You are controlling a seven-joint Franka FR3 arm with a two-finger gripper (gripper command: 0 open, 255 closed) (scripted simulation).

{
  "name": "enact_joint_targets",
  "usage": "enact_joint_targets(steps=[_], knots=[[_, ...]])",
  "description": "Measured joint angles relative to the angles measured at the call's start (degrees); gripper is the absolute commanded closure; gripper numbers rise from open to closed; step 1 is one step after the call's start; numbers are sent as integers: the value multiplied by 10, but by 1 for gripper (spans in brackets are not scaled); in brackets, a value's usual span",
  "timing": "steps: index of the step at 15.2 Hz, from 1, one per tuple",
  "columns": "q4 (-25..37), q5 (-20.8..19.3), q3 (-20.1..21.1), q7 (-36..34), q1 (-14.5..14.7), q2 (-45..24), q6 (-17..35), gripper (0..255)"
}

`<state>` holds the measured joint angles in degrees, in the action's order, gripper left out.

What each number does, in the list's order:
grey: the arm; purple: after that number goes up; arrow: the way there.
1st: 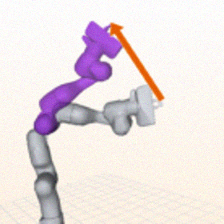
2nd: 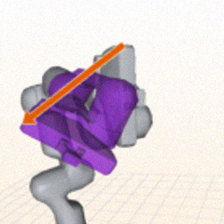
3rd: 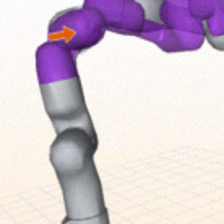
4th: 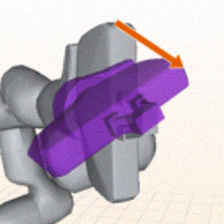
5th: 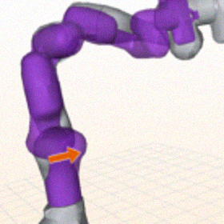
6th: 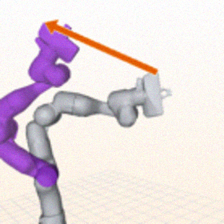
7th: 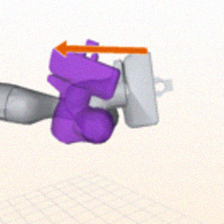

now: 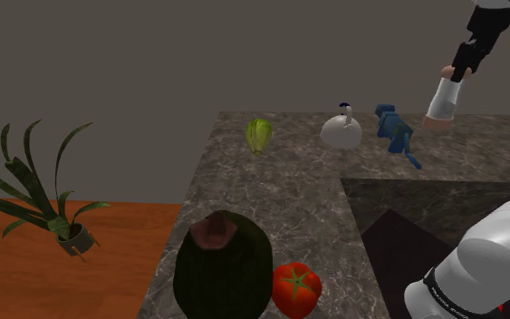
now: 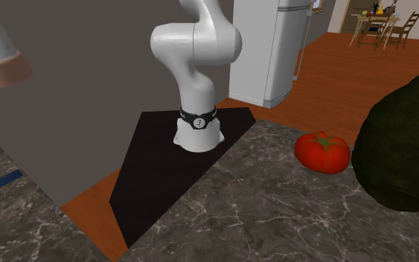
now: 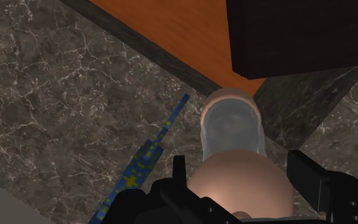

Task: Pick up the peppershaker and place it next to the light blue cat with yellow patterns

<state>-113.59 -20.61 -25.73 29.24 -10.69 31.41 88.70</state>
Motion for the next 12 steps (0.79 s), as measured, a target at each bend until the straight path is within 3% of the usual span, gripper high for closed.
enact_joint_targets(steps=[7, 12], knots=[[79, 3, -102, 108, -2, -75, 25, 255], [165, 50, -198, 205, 5, -174, 46, 255]])
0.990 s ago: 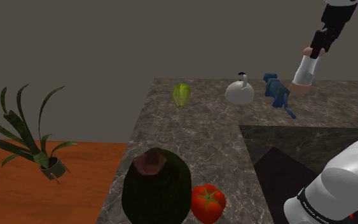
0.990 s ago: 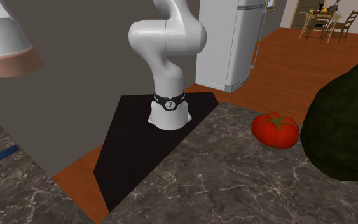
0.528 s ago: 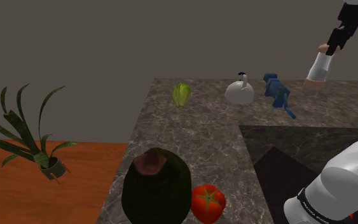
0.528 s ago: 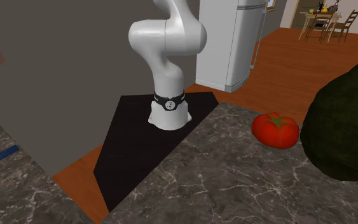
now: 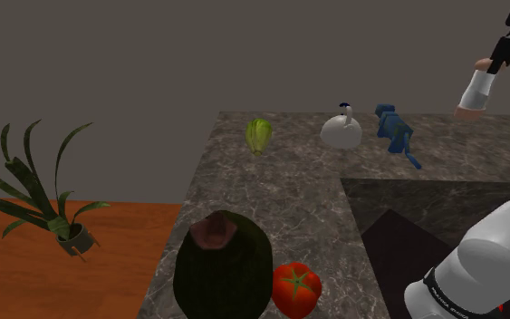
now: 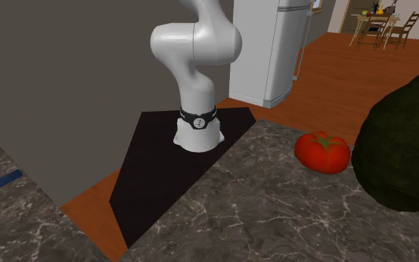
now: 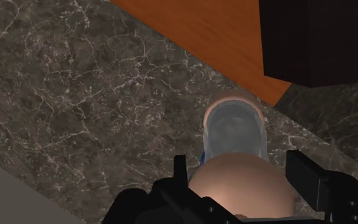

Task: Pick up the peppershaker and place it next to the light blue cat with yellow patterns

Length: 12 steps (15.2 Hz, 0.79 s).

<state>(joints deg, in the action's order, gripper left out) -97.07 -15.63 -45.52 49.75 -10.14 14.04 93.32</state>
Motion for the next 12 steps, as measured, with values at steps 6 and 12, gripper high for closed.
enact_joint_targets(steps=[6, 12], knots=[[119, 141, -118, 154, -36, -168, 7, 255], [144, 213, -133, 215, -84, -243, 25, 255]])
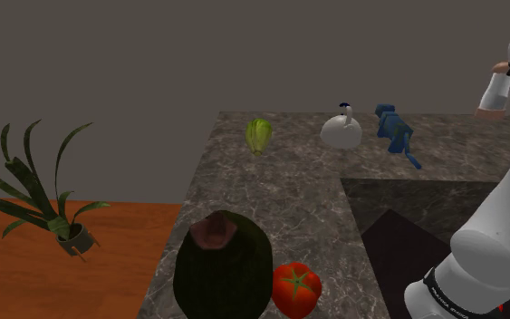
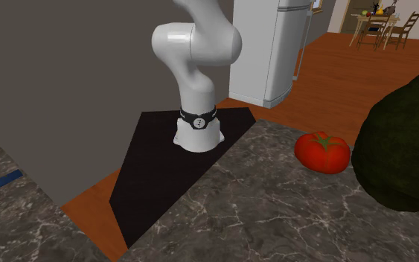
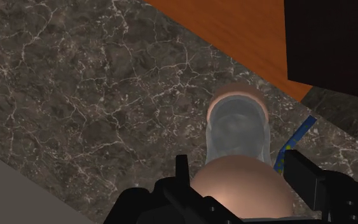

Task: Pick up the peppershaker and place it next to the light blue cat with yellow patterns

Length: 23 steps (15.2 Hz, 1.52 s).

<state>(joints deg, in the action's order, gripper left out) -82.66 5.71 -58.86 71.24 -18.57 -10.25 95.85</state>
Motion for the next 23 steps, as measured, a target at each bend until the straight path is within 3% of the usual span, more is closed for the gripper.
enact_joint_targets(steps=[12, 23], knots=[[-119, -31, 2, -22, 29, 34, 100, 255], [-202, -27, 4, -22, 30, 29, 185, 255]])
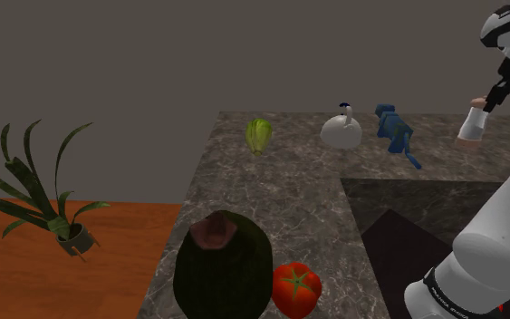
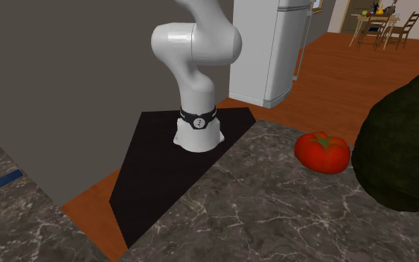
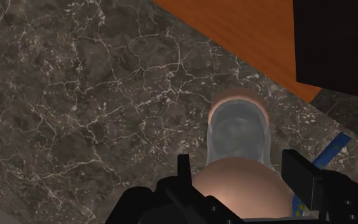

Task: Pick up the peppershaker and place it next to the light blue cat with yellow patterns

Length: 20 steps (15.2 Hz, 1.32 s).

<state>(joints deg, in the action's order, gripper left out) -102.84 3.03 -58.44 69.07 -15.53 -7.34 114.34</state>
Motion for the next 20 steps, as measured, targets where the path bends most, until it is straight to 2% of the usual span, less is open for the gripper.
enact_joint_targets(steps=[10, 20], knots=[[-63, 22, 6, 12, -7, -21, 74, 255], [-105, 67, 23, 39, -26, -62, 140, 255]])
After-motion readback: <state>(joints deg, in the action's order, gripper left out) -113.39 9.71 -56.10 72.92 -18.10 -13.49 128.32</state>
